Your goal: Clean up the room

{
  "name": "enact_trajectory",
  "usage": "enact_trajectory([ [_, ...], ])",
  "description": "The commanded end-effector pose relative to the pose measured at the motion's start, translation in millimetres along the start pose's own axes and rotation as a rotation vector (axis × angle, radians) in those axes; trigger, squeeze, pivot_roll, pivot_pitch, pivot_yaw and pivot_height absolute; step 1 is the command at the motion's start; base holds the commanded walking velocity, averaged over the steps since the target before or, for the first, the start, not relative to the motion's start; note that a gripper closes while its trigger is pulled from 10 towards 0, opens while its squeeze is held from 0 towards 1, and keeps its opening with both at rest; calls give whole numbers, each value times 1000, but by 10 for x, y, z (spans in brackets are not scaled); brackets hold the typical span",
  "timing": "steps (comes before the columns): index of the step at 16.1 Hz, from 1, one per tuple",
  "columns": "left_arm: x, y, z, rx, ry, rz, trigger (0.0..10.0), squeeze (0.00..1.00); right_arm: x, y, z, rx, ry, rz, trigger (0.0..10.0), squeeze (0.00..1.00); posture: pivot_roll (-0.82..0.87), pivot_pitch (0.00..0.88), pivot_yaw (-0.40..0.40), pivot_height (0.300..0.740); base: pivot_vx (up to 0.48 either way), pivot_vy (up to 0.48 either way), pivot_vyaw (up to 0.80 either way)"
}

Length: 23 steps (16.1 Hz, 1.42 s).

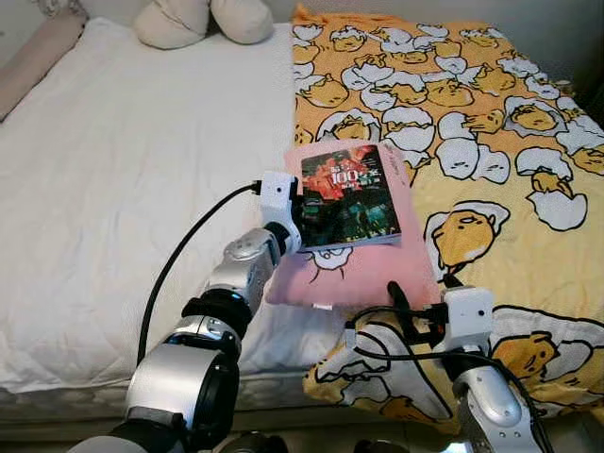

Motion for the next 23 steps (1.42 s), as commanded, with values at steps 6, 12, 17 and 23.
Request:
enact_trajectory([
  [6, -131, -1, 14, 17, 24, -44, 10000, 0, 27, 19, -13, 7, 13, 10, 10000, 0, -138, 75, 49, 740, 0, 0, 0],
  [12, -236, -22, 135, -49, 47, -91, 0, 0, 16, 15, -1, 15, 15, 1, 10000, 0, -140, 75, 42, 740, 0, 0, 0],
  [17, -261, -16, 170, -85, -90, -115, 0, 0, 2, -1, -1, 22, 22, -6, 10000, 0, -143, 73, 36, 740, 0, 0, 0],
  [23, -282, -1, 154, -93, -38, -113, 0, 0, 5, -30, -14, 27, 23, -4, 10000, 0, -138, 70, 35, 740, 0, 0, 0],
])
Point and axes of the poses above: a point about 5 cm out from each wrist's last joint towards the gripper, its own y axis pointing back from the gripper into the wrist, its own x axis along the axis of the wrist's last joint, z = x × y, the point moved 2 cm from there along -y, pointing out of the wrist towards the gripper, and after that the axes turned 8 degrees about y, right-handed, at the moved point
